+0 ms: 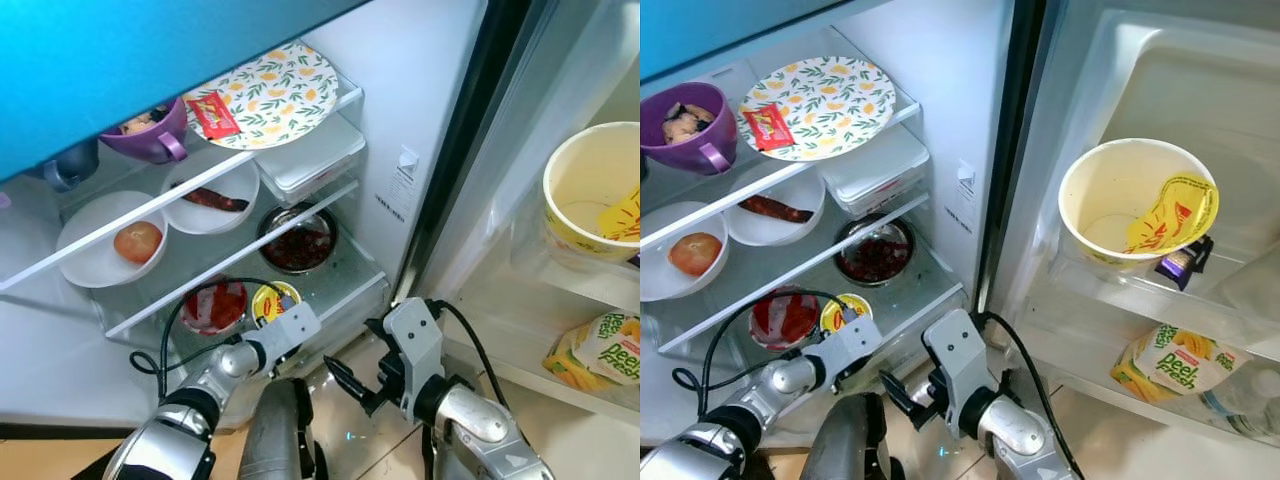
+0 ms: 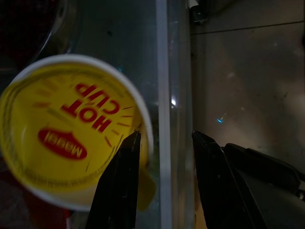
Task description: Restocking fridge
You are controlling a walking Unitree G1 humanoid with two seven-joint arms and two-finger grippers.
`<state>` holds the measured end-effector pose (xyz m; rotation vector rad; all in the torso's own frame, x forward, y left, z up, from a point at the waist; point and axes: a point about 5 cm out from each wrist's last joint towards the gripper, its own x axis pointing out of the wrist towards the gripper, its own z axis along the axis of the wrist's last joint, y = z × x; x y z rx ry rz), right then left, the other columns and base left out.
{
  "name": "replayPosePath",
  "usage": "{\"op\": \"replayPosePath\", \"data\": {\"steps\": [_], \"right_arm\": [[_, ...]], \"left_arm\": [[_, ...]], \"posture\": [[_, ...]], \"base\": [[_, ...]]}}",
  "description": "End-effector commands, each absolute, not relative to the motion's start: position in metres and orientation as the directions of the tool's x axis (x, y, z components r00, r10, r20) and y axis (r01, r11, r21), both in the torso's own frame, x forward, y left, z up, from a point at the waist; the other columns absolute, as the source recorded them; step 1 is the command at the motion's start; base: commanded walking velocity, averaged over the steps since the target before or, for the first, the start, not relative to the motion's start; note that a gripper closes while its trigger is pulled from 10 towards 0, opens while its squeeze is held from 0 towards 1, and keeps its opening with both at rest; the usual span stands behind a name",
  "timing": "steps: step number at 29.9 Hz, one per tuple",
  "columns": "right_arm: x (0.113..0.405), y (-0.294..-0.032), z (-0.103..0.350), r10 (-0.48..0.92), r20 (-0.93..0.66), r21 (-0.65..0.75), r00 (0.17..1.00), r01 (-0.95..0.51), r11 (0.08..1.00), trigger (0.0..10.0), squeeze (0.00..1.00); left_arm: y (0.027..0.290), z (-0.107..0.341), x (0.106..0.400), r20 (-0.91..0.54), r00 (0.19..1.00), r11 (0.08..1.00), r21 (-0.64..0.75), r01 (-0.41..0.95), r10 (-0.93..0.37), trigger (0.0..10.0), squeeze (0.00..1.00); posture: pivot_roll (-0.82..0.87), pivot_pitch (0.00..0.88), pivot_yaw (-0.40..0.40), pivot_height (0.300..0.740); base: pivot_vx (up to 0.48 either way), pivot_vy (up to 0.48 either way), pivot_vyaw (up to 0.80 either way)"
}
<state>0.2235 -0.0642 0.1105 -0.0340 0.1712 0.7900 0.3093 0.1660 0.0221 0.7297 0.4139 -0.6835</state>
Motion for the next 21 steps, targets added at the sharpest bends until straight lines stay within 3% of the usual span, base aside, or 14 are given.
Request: {"op": "replayPosePath", "data": {"steps": [1,12,18,21], "right_arm": [[0.22,-0.062,0.104,0.716,-0.177,0.069,0.675,-0.717,0.693,10.0,0.0],[0.221,-0.061,0.105,0.727,-0.16,0.075,0.668,-0.726,0.684,10.0,0.0],[0.221,-0.059,0.105,0.734,-0.155,0.079,0.662,-0.732,0.677,10.0,0.0],[0.223,-0.059,0.105,0.739,-0.154,0.078,0.656,-0.738,0.671,10.0,0.0]], "left_arm": [[0.176,0.021,0.307,-0.571,0.717,0.528,0.496,0.689,-0.4,10.0,0.0],[0.168,0.053,0.331,-0.393,0.833,0.566,0.612,0.553,-0.389,10.0,0.0],[0.165,0.061,0.335,-0.343,0.848,0.582,0.618,0.528,-0.405,10.0,0.0],[0.158,0.068,0.335,-0.298,0.826,0.598,0.577,0.556,-0.479,10.0,0.0]], "posture": [[-0.13,0.26,0.067,0.582],[-0.13,0.259,0.066,0.582],[-0.13,0.253,0.066,0.582],[-0.13,0.24,0.068,0.582]], "base": [[0.0,0.0,0.0],[0.0,0.0,0.0],[0.0,0.0,0.0],[0.0,0.0,0.0]]}}
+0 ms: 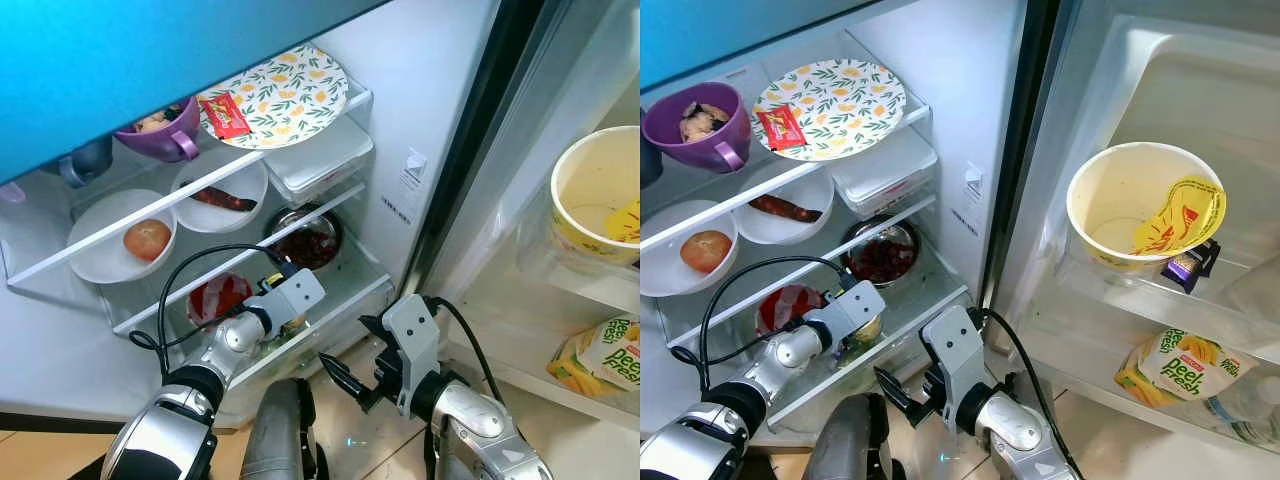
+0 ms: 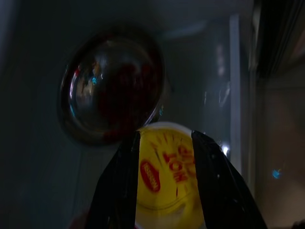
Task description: Restocking fridge
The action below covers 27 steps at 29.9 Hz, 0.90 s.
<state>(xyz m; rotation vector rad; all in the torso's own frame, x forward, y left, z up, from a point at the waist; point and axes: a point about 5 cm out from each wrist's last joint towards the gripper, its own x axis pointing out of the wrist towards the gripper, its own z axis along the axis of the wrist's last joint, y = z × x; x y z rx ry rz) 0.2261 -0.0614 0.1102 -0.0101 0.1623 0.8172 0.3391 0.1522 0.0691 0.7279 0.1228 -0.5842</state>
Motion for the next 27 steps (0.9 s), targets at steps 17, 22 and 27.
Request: {"op": "replayPosePath", "data": {"steps": [17,22,27], "right_arm": [[0.222,-0.057,0.083,0.808,-0.194,0.134,0.556,-0.801,0.583,10.0,0.0],[0.223,-0.068,0.069,0.769,-0.229,0.131,0.597,-0.763,0.632,10.0,0.0],[0.226,-0.085,0.053,0.722,-0.28,0.116,0.633,-0.724,0.68,10.0,0.0]], "left_arm": [[0.144,0.055,0.286,-0.326,0.528,0.391,0.402,0.828,-0.784,10.0,0.0],[0.155,0.035,0.262,-0.357,0.551,0.446,0.337,0.829,-0.754,10.0,0.0],[0.159,0.029,0.251,-0.324,0.611,0.553,0.261,0.791,-0.722,10.0,0.0]], "posture": [[-0.07,0.118,0.069,0.582],[-0.06,0.082,0.072,0.582],[-0.04,0.052,0.065,0.582]], "base": [[0.0,0.0,0.0],[0.0,0.0,0.0],[0.0,0.0,0.0]]}}
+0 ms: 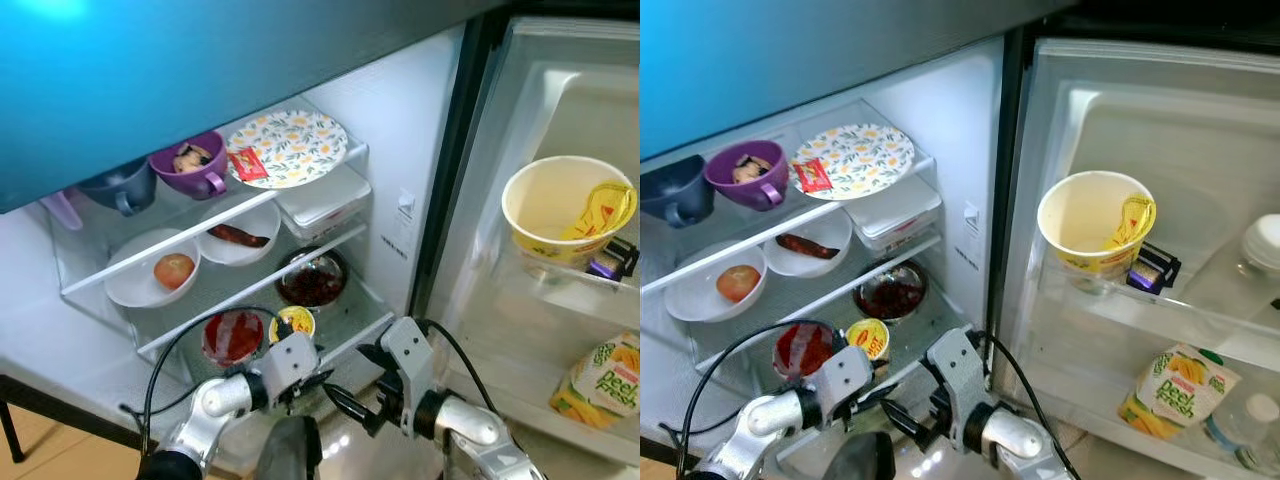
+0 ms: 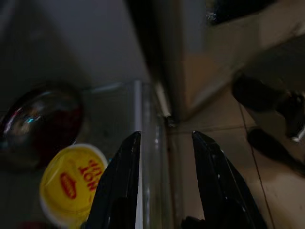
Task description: Restocking fridge
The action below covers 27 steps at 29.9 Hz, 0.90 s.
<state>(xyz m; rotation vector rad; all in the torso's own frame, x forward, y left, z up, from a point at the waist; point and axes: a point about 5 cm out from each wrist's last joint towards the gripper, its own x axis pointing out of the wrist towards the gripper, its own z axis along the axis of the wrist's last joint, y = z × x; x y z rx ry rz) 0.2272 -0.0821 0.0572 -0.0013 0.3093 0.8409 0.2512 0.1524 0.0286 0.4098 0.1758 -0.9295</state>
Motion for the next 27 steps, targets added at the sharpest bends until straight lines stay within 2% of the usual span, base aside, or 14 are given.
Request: {"op": "replayPosePath", "data": {"steps": [1,10,19,20,27], "right_arm": [[0.229,-0.097,0.043,0.689,-0.311,0.108,0.655,-0.696,0.71,10.0,0.0],[0.229,-0.118,0.02,0.628,-0.369,0.127,0.685,-0.632,0.764,10.0,0.0],[0.22,-0.126,0.001,0.624,-0.395,0.183,0.674,-0.608,0.773,10.0,0.0],[0.217,-0.133,-0.009,0.603,-0.422,0.204,0.677,-0.577,0.791,10.0,0.0],[0.211,-0.143,-0.026,0.568,-0.48,0.223,0.668,-0.534,0.816,10.0,0.0]], "left_arm": [[0.162,0.024,0.246,-0.323,0.648,0.608,0.228,0.761,-0.69,10.0,0.0],[0.164,-0.002,0.234,-0.369,0.724,0.734,0.141,0.664,-0.583,10.0,0.0],[0.161,-0.013,0.222,-0.402,0.727,0.76,0.107,0.641,-0.557,10.0,0.0],[0.154,-0.014,0.219,-0.394,0.709,0.741,0.097,0.665,-0.585,10.0,0.0],[0.142,-0.006,0.226,-0.35,0.702,0.719,0.105,0.687,-0.62,10.0,0.0]], "posture": [[-0.03,0.036,0.055,0.582],[-0.03,0.0,0.038,0.582],[-0.02,0.0,0.034,0.591],[-0.01,0.0,0.025,0.6],[0.0,0.0,0.023,0.613]], "base": [[0.0,0.0,0.0],[0.0,0.0,0.0],[0.0,0.0,0.0],[0.0,0.0,0.0],[0.0,0.0,0.0]]}}
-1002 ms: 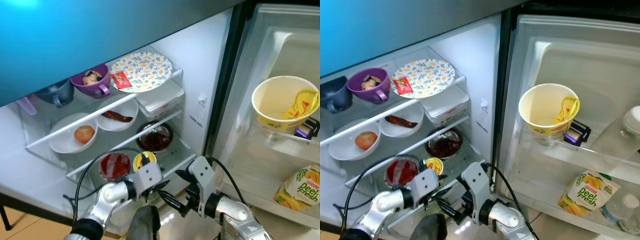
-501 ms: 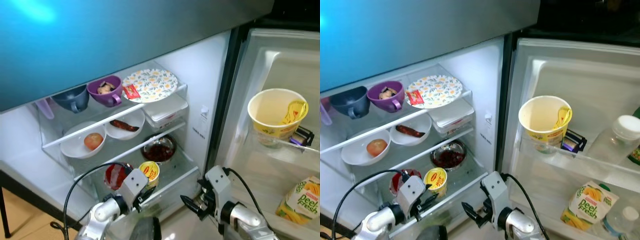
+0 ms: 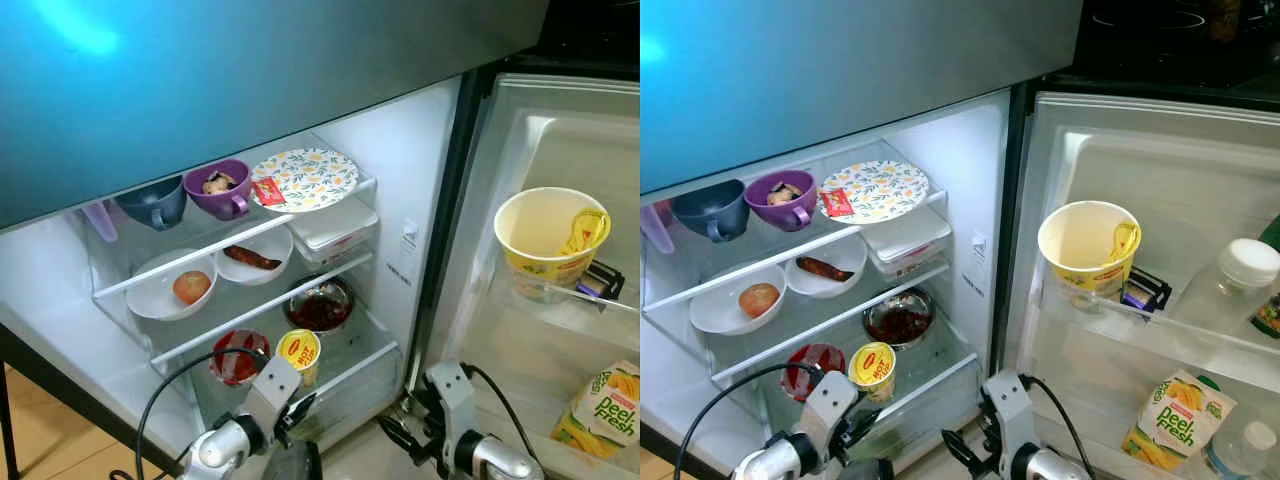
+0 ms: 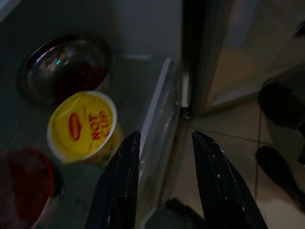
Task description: Restocking fridge
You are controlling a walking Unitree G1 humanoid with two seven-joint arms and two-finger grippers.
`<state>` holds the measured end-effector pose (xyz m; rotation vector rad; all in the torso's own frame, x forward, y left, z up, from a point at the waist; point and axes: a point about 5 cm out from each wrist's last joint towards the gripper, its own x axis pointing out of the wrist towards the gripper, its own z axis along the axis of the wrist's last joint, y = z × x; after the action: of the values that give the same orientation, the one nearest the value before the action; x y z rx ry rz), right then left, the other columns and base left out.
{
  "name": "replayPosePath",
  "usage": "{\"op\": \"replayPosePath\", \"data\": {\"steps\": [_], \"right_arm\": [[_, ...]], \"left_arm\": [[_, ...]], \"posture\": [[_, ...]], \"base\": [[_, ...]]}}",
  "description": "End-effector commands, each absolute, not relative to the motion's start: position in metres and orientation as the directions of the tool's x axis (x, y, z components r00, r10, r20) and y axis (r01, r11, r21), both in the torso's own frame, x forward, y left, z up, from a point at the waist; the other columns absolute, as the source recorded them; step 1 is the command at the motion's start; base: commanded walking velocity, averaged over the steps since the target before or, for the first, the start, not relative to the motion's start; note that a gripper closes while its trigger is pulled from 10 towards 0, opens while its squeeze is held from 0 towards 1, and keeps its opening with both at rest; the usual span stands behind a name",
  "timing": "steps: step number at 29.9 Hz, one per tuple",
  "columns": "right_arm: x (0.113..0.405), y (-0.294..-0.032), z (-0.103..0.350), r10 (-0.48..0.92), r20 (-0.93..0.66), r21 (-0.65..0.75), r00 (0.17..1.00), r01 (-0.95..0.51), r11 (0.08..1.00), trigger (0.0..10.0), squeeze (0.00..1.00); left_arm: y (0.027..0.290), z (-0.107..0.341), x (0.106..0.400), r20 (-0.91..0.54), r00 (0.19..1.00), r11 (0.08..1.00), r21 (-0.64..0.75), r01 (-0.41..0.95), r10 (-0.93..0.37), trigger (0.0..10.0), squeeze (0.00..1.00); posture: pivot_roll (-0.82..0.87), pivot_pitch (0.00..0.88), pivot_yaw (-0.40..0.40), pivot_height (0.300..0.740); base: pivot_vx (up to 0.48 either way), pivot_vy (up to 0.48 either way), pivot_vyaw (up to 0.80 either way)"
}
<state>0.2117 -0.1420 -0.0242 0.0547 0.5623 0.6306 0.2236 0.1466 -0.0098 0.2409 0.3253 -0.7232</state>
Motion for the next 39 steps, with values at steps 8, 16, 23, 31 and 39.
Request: {"op": "replayPosePath", "data": {"steps": [8,16,23,31,39], "right_arm": [[0.207,-0.152,-0.042,0.505,-0.544,0.224,0.67,-0.464,0.857,10.0,0.0],[0.204,-0.157,-0.048,0.494,-0.547,0.236,0.676,-0.441,0.866,10.0,0.0],[0.2,-0.162,-0.056,0.455,-0.586,0.23,0.67,-0.401,0.887,10.0,0.0],[0.194,-0.165,-0.062,0.437,-0.609,0.23,0.662,-0.38,0.896,10.0,0.0],[0.192,-0.166,-0.064,0.43,-0.614,0.231,0.662,-0.37,0.9,10.0,0.0]], "left_arm": [[0.133,-0.005,0.228,-0.346,0.674,0.686,0.108,0.72,-0.653,10.0,0.0],[0.129,-0.009,0.228,-0.368,0.661,0.676,0.108,0.729,-0.654,10.0,0.0],[0.126,-0.014,0.226,-0.396,0.645,0.664,0.108,0.74,-0.654,10.0,0.0],[0.123,-0.018,0.224,-0.428,0.621,0.643,0.112,0.757,-0.657,10.0,0.0],[0.12,-0.019,0.225,-0.438,0.609,0.629,0.121,0.768,-0.661,10.0,0.0]], "posture": [[0.0,0.0,0.032,0.622],[-0.01,0.0,0.029,0.641],[-0.01,0.0,0.03,0.646],[-0.01,0.0,0.032,0.646],[-0.02,0.0,0.033,0.646]], "base": [[0.0,0.0,0.0],[0.0,0.0,0.0],[0.0,0.0,0.0],[-0.341,0.0,0.0],[-0.104,0.0,0.0]]}}
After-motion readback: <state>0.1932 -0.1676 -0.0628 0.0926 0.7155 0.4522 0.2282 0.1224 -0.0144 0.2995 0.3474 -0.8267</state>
